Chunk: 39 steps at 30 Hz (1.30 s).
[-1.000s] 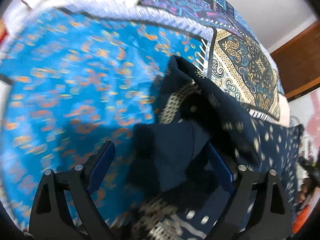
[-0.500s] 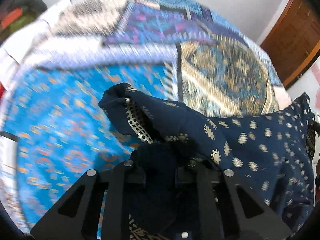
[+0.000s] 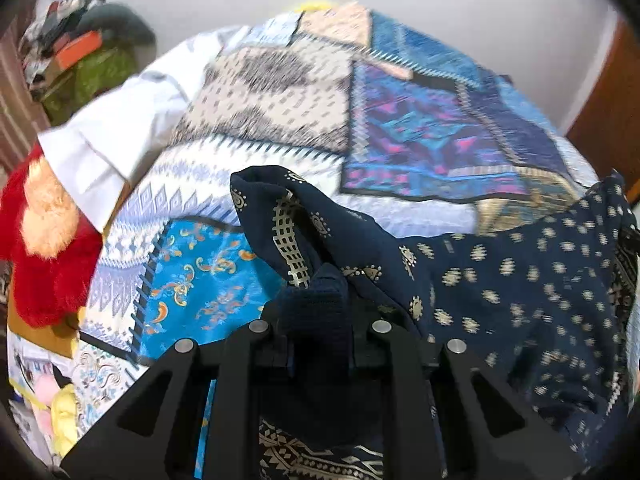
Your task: Fold large clothes
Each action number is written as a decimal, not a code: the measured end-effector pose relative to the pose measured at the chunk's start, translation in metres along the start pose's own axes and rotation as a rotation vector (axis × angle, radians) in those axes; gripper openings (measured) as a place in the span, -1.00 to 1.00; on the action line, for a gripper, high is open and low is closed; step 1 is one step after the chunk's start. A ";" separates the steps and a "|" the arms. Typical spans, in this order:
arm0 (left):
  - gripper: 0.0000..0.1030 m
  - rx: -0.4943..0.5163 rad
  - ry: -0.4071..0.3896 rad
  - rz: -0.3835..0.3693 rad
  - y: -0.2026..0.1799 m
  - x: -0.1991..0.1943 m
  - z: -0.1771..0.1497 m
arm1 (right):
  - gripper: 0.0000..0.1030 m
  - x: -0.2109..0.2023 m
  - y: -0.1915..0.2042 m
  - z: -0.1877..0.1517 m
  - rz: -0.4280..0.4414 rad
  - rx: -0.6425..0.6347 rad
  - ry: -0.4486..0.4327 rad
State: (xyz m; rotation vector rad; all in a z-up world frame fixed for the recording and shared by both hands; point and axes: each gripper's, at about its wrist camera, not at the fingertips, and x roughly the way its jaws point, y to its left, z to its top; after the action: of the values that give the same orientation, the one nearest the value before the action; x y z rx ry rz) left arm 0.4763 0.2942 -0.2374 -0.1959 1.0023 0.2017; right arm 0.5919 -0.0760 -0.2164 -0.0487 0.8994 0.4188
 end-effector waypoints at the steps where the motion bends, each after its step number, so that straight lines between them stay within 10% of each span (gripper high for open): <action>1: -0.66 -0.024 0.021 -0.007 0.006 0.011 0.000 | -0.65 0.010 0.000 0.002 -0.021 -0.003 0.015; 5: -0.57 -0.077 0.067 -0.011 0.017 0.041 -0.006 | -0.53 0.035 -0.006 -0.002 -0.058 0.007 0.068; 9: -0.37 -0.070 0.062 0.008 0.018 0.056 -0.013 | 0.71 0.035 -0.018 -0.005 -0.198 0.003 0.042; 21: 0.00 -0.040 0.047 0.040 0.019 -0.001 -0.029 | 0.76 -0.026 -0.016 -0.019 -0.163 -0.041 0.021; 31: 0.84 -0.003 -0.118 0.014 0.013 -0.131 -0.064 | 0.94 -0.136 0.036 -0.040 -0.055 -0.046 -0.024; 39: 0.91 0.037 -0.148 0.006 0.009 -0.197 -0.115 | 0.99 -0.210 0.062 -0.088 0.021 -0.063 -0.073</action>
State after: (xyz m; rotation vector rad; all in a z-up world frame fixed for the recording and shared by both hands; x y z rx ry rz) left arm 0.2770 0.2586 -0.1311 -0.1420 0.8590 0.2003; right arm 0.3876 -0.1075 -0.1025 -0.0818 0.8150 0.4654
